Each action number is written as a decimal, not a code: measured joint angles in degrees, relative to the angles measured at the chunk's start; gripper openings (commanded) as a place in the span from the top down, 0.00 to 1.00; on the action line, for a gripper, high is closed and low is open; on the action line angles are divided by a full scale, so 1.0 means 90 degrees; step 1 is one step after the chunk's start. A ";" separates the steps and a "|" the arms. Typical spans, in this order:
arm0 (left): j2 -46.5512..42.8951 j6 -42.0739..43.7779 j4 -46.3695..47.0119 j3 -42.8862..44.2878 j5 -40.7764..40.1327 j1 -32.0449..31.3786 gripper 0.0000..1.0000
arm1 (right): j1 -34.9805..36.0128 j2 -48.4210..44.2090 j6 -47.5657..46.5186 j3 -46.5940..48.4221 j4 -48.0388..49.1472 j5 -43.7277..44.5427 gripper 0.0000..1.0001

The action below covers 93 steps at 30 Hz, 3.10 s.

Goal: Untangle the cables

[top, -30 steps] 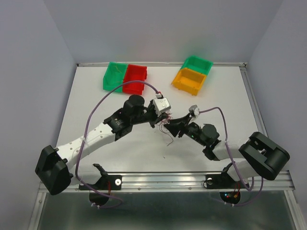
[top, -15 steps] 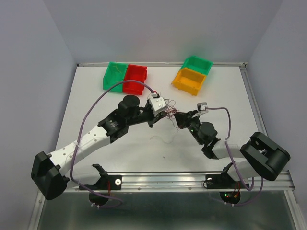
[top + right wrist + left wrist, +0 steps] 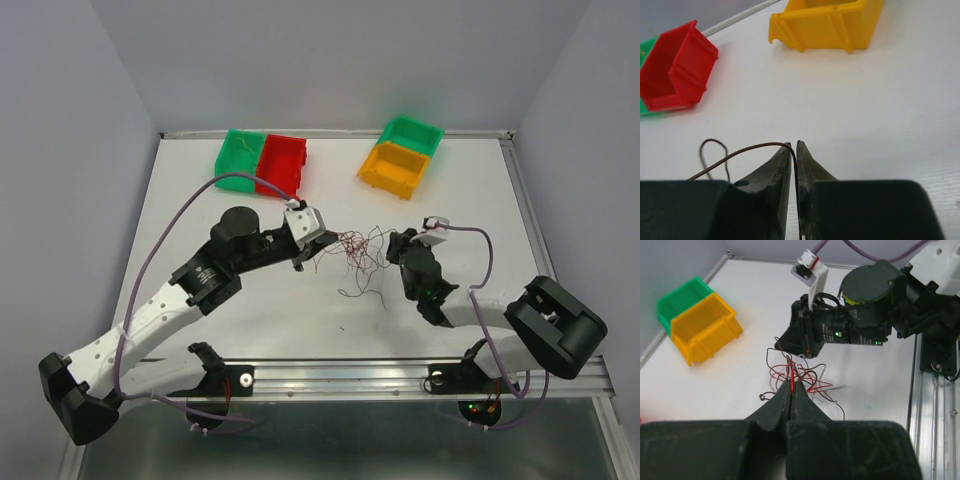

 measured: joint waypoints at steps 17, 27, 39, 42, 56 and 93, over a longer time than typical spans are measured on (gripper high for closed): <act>-0.2081 -0.0367 0.1892 -0.0755 -0.6844 0.0160 1.00 | -0.1175 -0.3058 0.0692 0.0066 -0.3128 0.1025 0.92; -0.2164 -0.0347 0.2492 -0.1054 -0.7208 0.0257 1.00 | -0.1307 -0.5518 0.0070 0.0078 -0.4459 0.0481 0.13; -0.2144 -0.0636 0.2620 -0.1384 -0.4731 0.0299 1.00 | -0.1231 -0.2907 -0.1746 0.2460 -0.4007 -0.5880 0.09; -0.2086 -0.0721 0.2608 -0.1394 -0.4291 0.0299 1.00 | -0.0789 -0.2147 -0.1916 0.2516 -0.3228 -0.6569 0.09; -0.1401 -0.1098 0.3031 -0.1938 -0.3116 0.0296 1.00 | 0.0457 0.0221 -0.2259 0.2351 -0.1532 -0.7286 0.20; -0.2062 -0.0571 0.4367 -0.2361 -0.6798 0.0270 1.00 | 0.0622 -0.0525 -0.2433 0.2363 -0.2708 -0.2086 0.99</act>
